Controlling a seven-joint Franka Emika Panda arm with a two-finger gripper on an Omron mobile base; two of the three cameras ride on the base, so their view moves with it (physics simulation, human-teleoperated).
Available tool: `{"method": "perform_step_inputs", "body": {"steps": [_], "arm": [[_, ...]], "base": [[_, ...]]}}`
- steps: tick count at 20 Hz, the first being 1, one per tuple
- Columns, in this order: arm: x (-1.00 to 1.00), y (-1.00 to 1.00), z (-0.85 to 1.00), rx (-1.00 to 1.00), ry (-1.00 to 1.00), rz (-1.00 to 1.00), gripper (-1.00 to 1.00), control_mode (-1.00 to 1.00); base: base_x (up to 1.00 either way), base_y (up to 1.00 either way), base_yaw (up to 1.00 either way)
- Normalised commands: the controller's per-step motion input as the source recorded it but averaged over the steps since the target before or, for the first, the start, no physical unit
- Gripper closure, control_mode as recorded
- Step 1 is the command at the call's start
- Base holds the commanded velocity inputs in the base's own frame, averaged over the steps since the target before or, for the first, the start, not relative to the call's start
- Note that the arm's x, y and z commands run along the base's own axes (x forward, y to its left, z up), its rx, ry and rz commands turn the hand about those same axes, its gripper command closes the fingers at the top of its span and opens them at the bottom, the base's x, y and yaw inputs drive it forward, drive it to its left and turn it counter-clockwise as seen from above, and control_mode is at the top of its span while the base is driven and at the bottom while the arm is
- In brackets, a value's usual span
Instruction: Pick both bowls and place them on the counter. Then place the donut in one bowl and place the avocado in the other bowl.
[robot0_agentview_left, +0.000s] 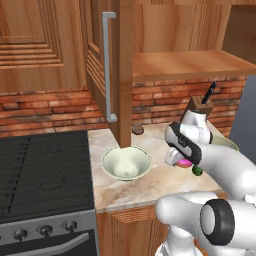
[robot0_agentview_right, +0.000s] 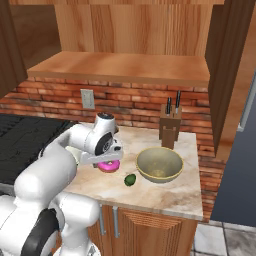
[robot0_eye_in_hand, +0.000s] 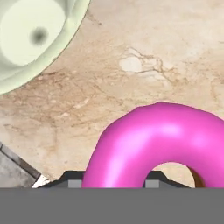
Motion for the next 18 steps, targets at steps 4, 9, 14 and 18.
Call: {"method": "perform_step_inputs", "body": {"steps": [4,9,14,18], "arm": [[-0.08,0.75,0.54,0.0,0.0,0.05,1.0,-1.0],[-0.01,0.74,0.51,0.0,0.0,0.14,1.0,-1.0],[0.06,0.51,0.51,0.0,-0.01,0.2,1.0,-1.0],[0.17,0.57,-0.01,0.0,0.04,0.16,1.0,-1.0]], "base": [[0.0,0.0,0.0],[0.0,0.0,0.0],[0.0,0.0,0.0],[0.0,0.0,0.0]]}}
